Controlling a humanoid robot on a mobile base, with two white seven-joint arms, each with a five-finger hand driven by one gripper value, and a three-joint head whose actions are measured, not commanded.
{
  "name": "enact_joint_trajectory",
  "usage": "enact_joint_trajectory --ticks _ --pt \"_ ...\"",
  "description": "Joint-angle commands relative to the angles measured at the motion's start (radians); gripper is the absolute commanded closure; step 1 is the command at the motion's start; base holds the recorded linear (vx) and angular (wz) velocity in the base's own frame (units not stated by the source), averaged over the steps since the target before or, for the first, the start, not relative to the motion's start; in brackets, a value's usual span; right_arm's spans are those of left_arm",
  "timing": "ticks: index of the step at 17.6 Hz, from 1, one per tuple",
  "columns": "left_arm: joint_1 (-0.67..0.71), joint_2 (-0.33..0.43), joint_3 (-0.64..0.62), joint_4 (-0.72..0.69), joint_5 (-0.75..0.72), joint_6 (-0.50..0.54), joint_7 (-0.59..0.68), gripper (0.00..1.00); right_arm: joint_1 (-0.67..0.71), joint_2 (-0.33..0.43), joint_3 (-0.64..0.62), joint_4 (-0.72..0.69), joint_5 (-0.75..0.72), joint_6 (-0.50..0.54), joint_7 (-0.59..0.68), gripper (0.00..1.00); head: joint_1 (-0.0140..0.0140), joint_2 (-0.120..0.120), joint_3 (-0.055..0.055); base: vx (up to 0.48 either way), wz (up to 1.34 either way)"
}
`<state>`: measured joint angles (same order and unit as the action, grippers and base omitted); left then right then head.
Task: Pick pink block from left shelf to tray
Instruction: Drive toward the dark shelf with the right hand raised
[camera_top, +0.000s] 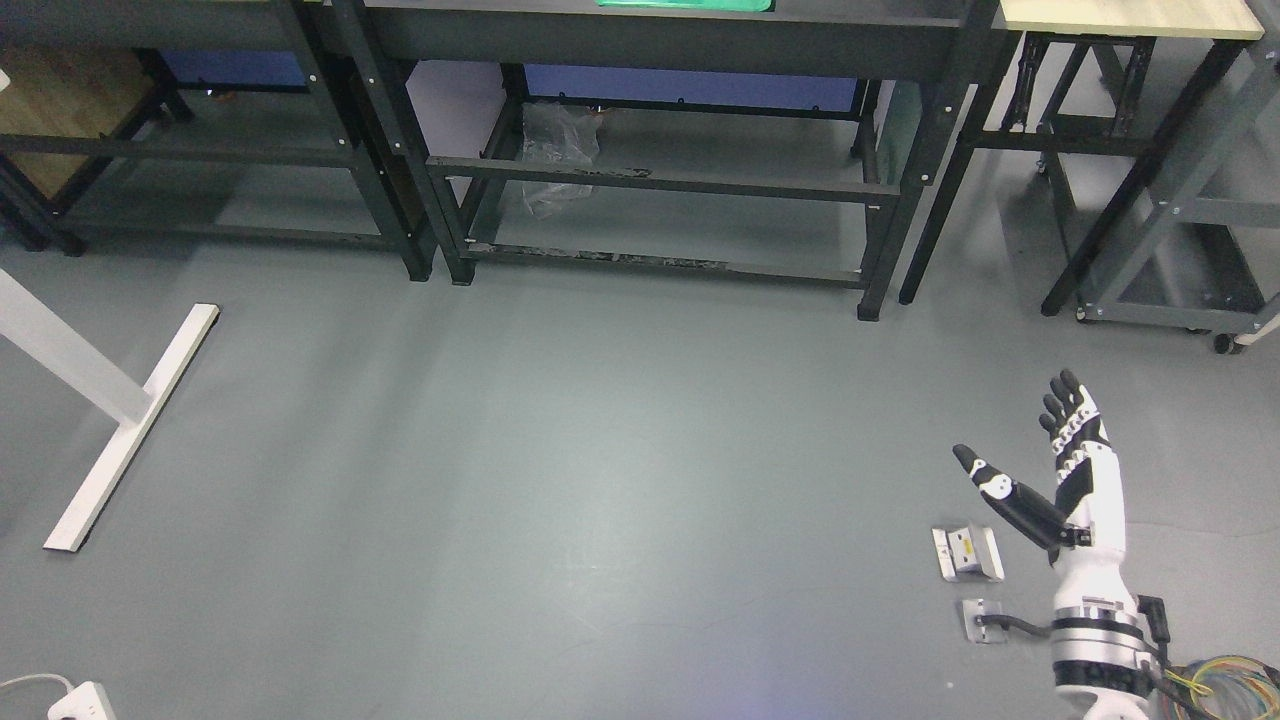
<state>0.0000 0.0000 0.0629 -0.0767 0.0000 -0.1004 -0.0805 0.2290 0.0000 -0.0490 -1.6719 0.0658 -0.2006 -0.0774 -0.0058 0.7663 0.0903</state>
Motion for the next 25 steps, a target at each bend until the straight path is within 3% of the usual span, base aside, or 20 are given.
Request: enact_joint_trajectory --ticks 1,17,19,22,24,25 --pt "0.009 0.017 0.0 0.0 -0.002 -0.001 0.001 0.0 -0.005 -0.017 0.005 -0.002 0.0 0.0 0.001 0.0 0.0 0.0 0.0 -0.021 0.0" --pt "0.009 0.017 0.0 0.0 -0.002 -0.001 0.001 0.0 -0.013 -0.017 0.0 0.008 0.031 -0.043 -0.001 0.0 0.0 0.0 0.0 -0.033 0.01" --pt "0.009 0.017 0.0 0.0 -0.002 -0.001 0.001 0.0 -0.019 -0.023 -0.005 0.008 0.241 -0.036 -0.021 0.01 0.0 0.0 0.0 -0.032 0.03" --pt "0.009 0.017 0.0 0.0 -0.002 0.001 0.001 0.0 -0.043 -0.054 0.001 0.006 0.692 0.01 -0.114 0.02 0.0 0.0 0.0 -0.021 0.01" --pt "0.009 0.017 0.0 0.0 -0.002 -0.001 0.001 0.0 -0.056 -0.064 0.001 0.003 0.86 0.017 -0.117 0.02 0.0 0.0 0.0 -0.008 0.0" --pt "0.009 0.017 0.0 0.0 -0.002 -0.001 0.001 0.0 -0.057 -0.064 -0.002 0.0 0.865 0.017 -0.117 0.02 0.0 0.0 0.0 0.0 0.0"
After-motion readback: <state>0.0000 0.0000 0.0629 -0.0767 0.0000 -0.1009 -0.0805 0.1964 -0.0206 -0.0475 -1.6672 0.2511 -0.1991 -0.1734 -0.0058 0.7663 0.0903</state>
